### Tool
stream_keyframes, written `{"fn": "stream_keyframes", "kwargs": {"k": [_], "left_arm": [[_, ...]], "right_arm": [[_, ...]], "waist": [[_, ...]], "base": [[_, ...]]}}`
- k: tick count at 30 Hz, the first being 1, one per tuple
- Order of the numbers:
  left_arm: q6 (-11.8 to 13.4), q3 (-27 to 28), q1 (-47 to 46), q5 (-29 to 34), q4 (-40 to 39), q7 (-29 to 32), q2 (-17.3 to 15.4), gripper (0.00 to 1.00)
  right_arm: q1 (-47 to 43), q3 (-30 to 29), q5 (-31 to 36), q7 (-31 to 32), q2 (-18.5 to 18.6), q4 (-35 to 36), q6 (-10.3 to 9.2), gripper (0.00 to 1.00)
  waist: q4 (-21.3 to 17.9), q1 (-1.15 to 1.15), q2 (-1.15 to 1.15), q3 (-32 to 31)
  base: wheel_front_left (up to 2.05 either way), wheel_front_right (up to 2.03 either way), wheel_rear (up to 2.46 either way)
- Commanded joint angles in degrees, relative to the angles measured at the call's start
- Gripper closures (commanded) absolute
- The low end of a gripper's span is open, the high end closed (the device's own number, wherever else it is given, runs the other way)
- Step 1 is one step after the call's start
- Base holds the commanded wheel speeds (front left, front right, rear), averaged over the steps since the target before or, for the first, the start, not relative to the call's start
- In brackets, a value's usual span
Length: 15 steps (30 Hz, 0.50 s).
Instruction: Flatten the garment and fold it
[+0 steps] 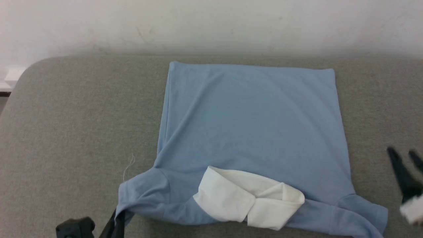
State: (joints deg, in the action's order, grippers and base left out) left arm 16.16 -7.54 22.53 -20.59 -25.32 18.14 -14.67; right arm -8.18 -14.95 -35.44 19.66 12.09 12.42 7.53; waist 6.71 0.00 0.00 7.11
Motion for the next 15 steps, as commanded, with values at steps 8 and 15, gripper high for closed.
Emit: {"fn": "stream_keyframes", "kwargs": {"k": [8,15], "left_arm": [[-2.47,-3.12,-7.4,1.86,-0.12,-8.61,2.52,1.0],[-4.22,-5.58,-12.59,2.09,1.74,-15.18,5.42,1.0]], "right_arm": [[30.52,-1.78,2.3,-0.42,6.34,-22.35,-0.04,0.0],[48.96,0.74,6.27,4.5,13.75,-40.95,-0.04,0.0]], "waist": [[7.02,0.0,0.0,10.71],[13.13,0.0,0.0,17.68]], "base": [[0.0,0.0,0.0],[0.0,0.0,0.0]]}}
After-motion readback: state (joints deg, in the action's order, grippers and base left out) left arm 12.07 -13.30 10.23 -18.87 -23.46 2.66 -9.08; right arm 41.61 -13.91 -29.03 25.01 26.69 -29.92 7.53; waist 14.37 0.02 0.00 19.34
